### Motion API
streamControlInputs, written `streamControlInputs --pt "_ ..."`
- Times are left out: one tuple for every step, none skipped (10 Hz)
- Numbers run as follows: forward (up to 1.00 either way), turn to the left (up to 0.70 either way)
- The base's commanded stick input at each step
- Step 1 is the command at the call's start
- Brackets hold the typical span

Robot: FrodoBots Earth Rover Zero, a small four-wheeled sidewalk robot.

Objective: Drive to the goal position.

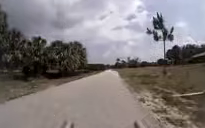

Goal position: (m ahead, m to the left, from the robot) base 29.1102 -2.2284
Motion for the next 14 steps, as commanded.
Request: streamControlInputs --pt "0.85 0.0" --pt "0.85 0.0" --pt "0.85 0.0" --pt "0.85 0.0" --pt "0.85 0.0" --pt "0.85 0.0" --pt "0.85 0.0" --pt "0.85 0.0" --pt "0.85 0.0" --pt "0.85 0.0" --pt "0.85 0.0" --pt "0.85 0.0" --pt "0.85 0.0" --pt "0.85 0.0"
